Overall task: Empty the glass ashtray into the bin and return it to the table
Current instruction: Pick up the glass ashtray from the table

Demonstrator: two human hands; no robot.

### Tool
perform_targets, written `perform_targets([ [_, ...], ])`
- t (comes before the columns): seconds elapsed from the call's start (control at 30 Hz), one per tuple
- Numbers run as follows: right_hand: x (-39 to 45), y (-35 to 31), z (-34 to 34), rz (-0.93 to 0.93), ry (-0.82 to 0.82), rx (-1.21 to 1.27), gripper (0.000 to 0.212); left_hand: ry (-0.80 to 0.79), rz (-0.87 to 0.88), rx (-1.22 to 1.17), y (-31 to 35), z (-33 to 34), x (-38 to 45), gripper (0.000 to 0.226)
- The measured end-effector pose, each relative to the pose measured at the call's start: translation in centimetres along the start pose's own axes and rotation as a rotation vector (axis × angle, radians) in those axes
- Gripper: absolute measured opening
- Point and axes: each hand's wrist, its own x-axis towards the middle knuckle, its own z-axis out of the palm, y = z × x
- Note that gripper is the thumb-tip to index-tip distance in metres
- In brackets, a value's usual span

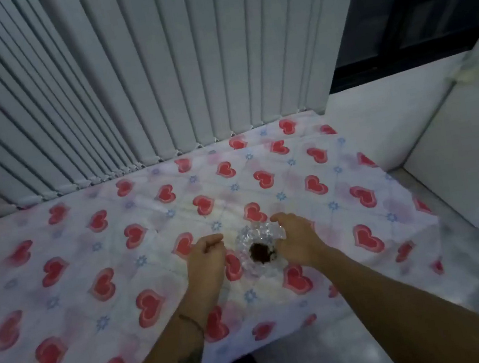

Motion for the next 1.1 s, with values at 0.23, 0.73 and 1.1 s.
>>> perform_targets([
  [0.23, 2.6, 3.3, 3.2, 0.017, 0.095, -0.006, 0.038, -0.024, -0.092, 0.129, -2.5, 4.4, 1.5, 0.044],
  [0.73, -0.4, 4.6, 5.9, -0.01, 0.203, 0.064, 0.048, 0.14, 0.004, 0.401, -3.3, 5.7, -1.6, 0.024],
  [1.1, -11.1, 0.4, 9.8, -0.103, 0.144, 0.225, 0.056, 0.064, 0.119, 0.347, -5.3, -4.0, -9.3, 0.038],
])
